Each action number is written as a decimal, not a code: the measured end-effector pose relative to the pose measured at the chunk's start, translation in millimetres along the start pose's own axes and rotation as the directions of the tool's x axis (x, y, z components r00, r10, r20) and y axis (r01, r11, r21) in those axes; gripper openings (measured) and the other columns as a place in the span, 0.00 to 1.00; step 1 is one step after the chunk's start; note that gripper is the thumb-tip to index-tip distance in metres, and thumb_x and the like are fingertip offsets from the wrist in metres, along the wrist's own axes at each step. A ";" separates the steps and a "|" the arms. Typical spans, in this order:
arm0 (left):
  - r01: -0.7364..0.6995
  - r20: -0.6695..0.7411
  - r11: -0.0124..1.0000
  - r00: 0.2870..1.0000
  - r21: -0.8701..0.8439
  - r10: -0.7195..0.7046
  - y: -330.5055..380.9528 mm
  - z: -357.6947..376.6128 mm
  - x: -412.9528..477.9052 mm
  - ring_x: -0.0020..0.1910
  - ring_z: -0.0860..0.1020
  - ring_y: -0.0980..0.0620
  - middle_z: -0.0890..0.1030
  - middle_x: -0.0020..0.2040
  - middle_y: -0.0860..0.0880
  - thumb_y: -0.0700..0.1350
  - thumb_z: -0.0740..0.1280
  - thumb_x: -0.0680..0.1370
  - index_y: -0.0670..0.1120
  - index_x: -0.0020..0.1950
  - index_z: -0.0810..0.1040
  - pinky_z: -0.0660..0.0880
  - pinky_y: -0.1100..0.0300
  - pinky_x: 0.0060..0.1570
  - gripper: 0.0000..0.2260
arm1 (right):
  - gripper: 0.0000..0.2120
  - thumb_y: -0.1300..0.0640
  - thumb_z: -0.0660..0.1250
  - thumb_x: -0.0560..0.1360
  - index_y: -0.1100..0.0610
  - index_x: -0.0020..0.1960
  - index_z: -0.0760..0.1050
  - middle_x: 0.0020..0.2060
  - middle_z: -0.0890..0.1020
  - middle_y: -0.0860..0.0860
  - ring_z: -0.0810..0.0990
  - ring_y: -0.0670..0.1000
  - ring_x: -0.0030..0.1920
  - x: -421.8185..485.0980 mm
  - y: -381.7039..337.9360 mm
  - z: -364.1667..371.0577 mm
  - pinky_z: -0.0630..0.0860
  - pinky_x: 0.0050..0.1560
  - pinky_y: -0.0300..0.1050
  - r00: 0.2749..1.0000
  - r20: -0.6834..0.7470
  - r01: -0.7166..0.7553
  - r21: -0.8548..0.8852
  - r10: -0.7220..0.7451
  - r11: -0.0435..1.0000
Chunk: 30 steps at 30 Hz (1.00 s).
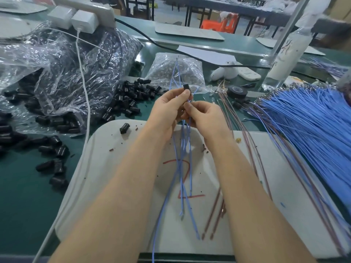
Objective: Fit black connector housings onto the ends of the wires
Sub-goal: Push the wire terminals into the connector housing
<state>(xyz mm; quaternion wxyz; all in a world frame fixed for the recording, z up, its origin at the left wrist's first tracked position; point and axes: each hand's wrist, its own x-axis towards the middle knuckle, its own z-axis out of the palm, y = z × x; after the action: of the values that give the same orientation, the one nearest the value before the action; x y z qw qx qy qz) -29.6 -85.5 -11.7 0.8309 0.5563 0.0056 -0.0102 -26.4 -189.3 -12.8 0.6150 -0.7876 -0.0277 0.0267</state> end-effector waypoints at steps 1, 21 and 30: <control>-0.004 -0.002 1.000 1.000 -0.006 0.004 -0.8 -0.8 0.9 0.24 0.75 0.65 0.76 0.22 0.59 0.38 0.57 0.81 0.48 0.40 0.70 0.71 0.70 0.32 0.11 | 0.13 0.62 0.61 0.80 0.72 0.58 0.75 0.33 0.73 0.48 0.71 0.43 0.33 0.4 1.1 0.4 0.69 0.33 0.31 1.000 0.006 0.000 -0.001 0.000 1.000; 0.001 -0.106 0.999 0.994 -0.047 -0.006 -2.7 -1.3 7.0 0.32 0.74 0.61 0.78 0.29 0.56 0.39 0.59 0.81 0.47 0.42 0.72 0.71 0.69 0.35 0.08 | 0.12 0.60 0.64 0.78 0.70 0.52 0.79 0.32 0.75 0.48 0.73 0.44 0.33 14.5 15.5 0.7 0.69 0.35 0.32 0.999 0.047 0.031 -0.092 -0.027 0.995; 0.023 -0.155 0.999 0.988 -0.046 -0.030 -9.0 -9.0 17.7 0.38 0.73 0.57 0.75 0.40 0.50 0.40 0.61 0.81 0.45 0.50 0.73 0.69 0.65 0.40 0.03 | 0.12 0.57 0.65 0.78 0.66 0.48 0.81 0.30 0.77 0.47 0.74 0.43 0.32 18.0 20.6 3.4 0.70 0.34 0.31 0.992 0.121 0.059 -0.179 -0.038 0.982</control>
<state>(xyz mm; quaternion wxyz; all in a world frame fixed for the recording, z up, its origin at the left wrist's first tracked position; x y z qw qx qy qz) -12.2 -80.7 -23.8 0.8399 0.5367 0.0780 0.0221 -8.5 -189.6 -33.8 0.5382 -0.8366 -0.0854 0.0553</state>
